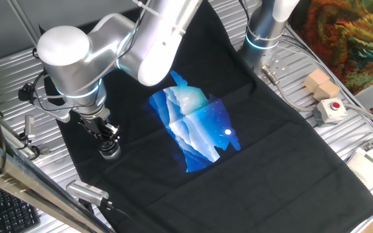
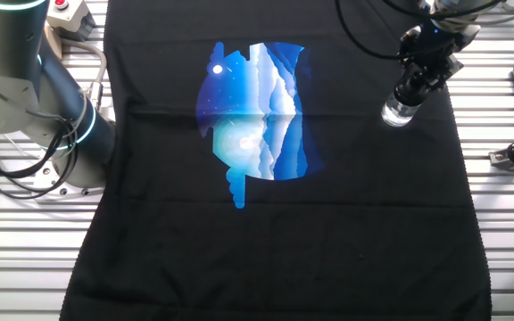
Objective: Screw the lid onto the jar
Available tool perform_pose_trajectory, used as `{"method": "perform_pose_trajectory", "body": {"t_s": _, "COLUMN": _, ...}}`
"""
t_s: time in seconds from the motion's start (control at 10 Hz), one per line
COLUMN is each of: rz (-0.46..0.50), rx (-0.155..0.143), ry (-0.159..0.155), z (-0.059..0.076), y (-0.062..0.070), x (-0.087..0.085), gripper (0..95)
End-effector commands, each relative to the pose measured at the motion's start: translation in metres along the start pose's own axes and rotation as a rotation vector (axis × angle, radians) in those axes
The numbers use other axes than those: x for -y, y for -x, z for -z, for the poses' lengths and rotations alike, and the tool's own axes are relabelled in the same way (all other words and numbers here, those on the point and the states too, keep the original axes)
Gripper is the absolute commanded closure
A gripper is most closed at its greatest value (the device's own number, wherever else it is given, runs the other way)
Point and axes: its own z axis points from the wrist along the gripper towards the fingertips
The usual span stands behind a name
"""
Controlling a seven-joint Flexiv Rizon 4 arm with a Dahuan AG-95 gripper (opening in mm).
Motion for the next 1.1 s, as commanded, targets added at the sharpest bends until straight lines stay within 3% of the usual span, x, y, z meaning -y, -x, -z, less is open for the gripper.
{"method": "perform_pose_trajectory", "body": {"t_s": 0.1, "rz": 0.0, "rx": -0.001, "ry": 0.0, "z": -0.0003, "y": 0.0005, "x": 0.0001, "gripper": 57.0}}
{"method": "perform_pose_trajectory", "body": {"t_s": 1.1, "rz": -0.006, "rx": -0.002, "ry": -0.001, "z": -0.0003, "y": 0.0011, "x": 0.0001, "gripper": 57.0}}
